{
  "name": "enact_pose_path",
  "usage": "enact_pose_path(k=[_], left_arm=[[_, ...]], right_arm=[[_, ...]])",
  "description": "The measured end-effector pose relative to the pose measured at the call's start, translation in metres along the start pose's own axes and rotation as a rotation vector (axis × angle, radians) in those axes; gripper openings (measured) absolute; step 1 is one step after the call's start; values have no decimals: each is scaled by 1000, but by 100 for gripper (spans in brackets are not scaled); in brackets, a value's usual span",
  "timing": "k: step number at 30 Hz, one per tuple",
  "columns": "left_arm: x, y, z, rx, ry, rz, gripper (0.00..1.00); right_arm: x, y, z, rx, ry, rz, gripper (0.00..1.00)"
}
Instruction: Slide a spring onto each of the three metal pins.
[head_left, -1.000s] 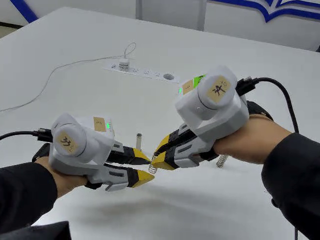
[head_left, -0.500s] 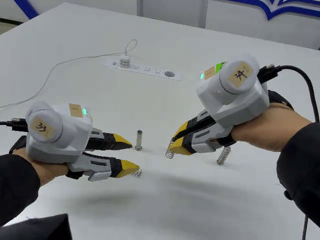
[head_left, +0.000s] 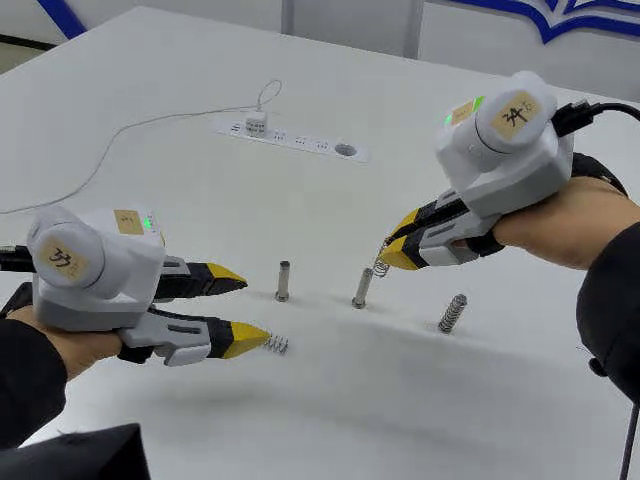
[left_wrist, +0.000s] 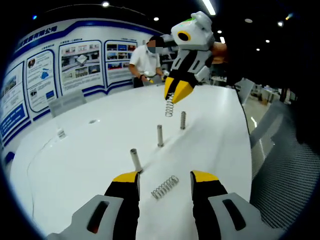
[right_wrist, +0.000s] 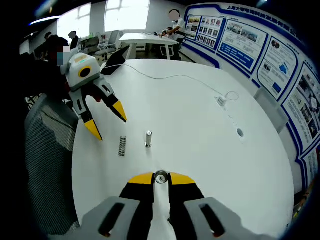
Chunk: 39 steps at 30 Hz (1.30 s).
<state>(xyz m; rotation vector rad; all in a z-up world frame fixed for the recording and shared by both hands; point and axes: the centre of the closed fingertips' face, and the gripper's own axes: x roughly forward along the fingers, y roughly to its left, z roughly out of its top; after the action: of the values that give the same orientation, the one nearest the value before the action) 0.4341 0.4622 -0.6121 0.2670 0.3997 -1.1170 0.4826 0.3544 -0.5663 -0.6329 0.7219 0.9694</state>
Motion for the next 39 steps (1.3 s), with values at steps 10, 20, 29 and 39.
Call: enact_pose_path(k=[10, 20, 29, 39], left_arm=[[1, 0, -2, -15, 0, 7, 44], [1, 0, -4, -23, 2, 4, 44], [1, -1, -5, -24, 3, 6, 44], [2, -1, -6, -27, 4, 7, 44]], right_arm=[[16, -7, -1, 19, 9, 1, 12], [27, -10, -6, 36, 32, 14, 12], [38, -10, -12, 48, 50, 27, 12], [54, -8, -23, 64, 77, 31, 12]])
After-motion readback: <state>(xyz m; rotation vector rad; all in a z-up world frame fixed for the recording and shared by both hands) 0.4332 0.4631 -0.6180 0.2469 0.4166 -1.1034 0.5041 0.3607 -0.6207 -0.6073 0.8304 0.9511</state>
